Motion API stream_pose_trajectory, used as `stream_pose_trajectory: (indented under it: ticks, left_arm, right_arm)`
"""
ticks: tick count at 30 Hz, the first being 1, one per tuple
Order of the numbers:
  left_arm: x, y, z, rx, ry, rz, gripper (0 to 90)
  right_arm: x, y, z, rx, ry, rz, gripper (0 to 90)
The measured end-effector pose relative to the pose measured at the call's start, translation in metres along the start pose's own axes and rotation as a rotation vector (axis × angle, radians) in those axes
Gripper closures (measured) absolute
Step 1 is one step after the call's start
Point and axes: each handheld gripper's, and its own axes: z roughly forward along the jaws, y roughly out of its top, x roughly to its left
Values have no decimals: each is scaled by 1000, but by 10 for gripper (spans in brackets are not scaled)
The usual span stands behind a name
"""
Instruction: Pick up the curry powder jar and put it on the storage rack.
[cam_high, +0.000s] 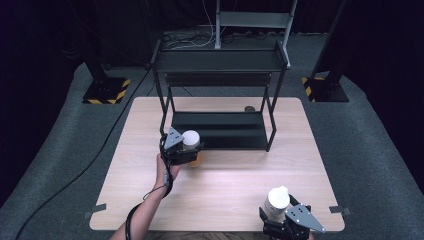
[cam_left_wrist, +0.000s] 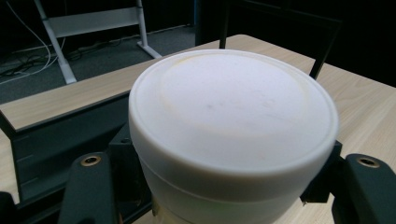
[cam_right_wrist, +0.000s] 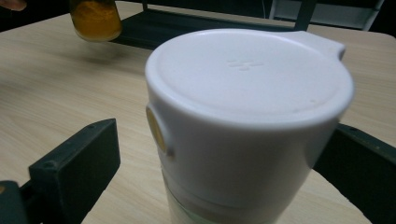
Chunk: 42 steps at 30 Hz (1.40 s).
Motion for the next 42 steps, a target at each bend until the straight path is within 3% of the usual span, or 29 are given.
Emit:
stream_pose_trajectory:
  ticks: [29, 42]
  left_arm:
    - [18, 40, -19, -11, -15, 54, 339]
    - [26, 55, -18, -24, -21, 48, 340]
  right_arm:
    - [-1, 0, -4, -3, -19, -11, 0]
    - [0, 1, -4, -1, -16, -14, 0]
